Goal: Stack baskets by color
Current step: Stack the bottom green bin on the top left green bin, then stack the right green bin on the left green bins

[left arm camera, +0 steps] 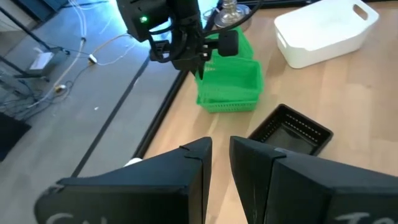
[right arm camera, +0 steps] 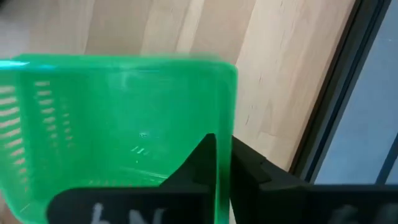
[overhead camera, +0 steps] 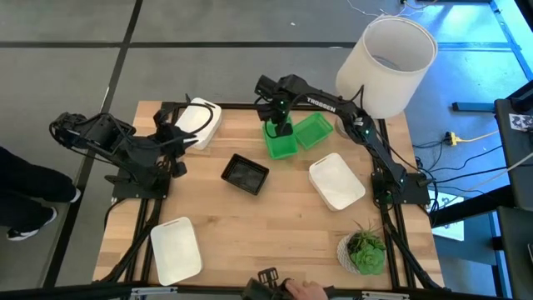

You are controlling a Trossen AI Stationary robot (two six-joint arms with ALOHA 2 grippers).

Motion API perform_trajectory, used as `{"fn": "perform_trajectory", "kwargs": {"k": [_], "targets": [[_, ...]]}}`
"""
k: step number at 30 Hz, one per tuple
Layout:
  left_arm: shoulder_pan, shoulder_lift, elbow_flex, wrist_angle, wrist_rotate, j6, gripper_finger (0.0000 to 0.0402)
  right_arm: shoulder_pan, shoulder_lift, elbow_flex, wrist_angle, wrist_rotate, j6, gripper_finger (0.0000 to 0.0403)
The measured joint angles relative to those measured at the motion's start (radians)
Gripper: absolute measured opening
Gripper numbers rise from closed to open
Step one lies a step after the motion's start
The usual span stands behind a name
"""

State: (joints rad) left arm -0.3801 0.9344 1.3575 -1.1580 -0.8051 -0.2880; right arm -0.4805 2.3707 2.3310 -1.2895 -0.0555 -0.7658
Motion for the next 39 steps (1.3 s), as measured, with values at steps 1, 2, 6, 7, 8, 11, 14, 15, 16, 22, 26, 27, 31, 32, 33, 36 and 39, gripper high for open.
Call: {"fn": "perform_trajectory", "kwargs": {"k": [1,2,6,7,8,11,14,15,16,22,26,27,31,32,33,36,39], "targets": [[0.0,0.0,0.0,0.0,0.009,-0.001,0.005,0.001,0.0,0.0,0.002,-0.001,0.008,0.0035],[0.0,0.0,0.0,0.0,0.015,-0.005,0.005,0.002,0.0,0.0,0.002,-0.002,0.02,0.004],[0.0,0.0,0.0,0.0,0.018,-0.019,0.005,0.006,0.0,0.0,0.003,-0.002,0.028,0.0065],[0.0,0.0,0.0,0.0,0.018,-0.019,0.005,0.008,0.0,0.0,0.003,-0.001,0.028,0.0071],[0.0,0.0,0.0,0.0,0.018,-0.02,0.005,0.01,0.0,0.0,0.004,0.0,0.028,0.0076],[0.0,0.0,0.0,0.0,0.018,-0.02,0.005,0.02,0.0,0.001,0.004,0.0,0.057,0.0082],[0.0,0.0,0.0,0.0,0.018,-0.02,0.005,0.031,0.0,0.024,-0.005,-0.001,0.11,0.0082],[0.0,0.0,0.0,-0.001,0.018,-0.02,0.005,0.036,-0.002,0.027,-0.007,0.0,0.132,0.0082],[0.0,0.0,0.0,0.0,0.018,-0.02,0.005,0.04,-0.01,0.024,-0.01,0.0,0.142,0.0082],[0.0,0.0,0.0,-0.001,0.018,-0.02,0.005,0.069,-0.089,0.022,-0.074,-0.004,0.338,0.0083],[0.0,0.0,0.0,-0.001,0.018,-0.02,0.005,0.074,-0.148,0.022,-0.125,-0.098,0.478,0.0083],[0.0,0.0,0.0,-0.001,0.018,-0.02,0.005,0.074,-0.163,0.022,-0.135,-0.132,0.509,0.0083],[0.0,0.0,0.0,-0.004,0.03,-0.016,0.005,0.073,-0.215,0.021,-0.202,-0.15,0.588,0.0083],[0.0,0.0,0.0,-0.007,0.039,-0.016,0.005,0.073,-0.226,0.018,-0.217,-0.133,0.604,0.0083],[0.0,0.0,0.0,-0.012,0.046,-0.016,0.005,0.073,-0.237,0.008,-0.229,-0.119,0.616,0.0083],[0.0,0.0,0.0,-0.017,0.049,-0.016,0.005,0.079,-0.289,-0.035,-0.225,-0.105,0.649,0.0083],[0.0,0.0,0.0,-0.02,0.048,-0.016,0.005,0.091,-0.369,-0.141,-0.161,-0.104,0.686,0.0083]]}}
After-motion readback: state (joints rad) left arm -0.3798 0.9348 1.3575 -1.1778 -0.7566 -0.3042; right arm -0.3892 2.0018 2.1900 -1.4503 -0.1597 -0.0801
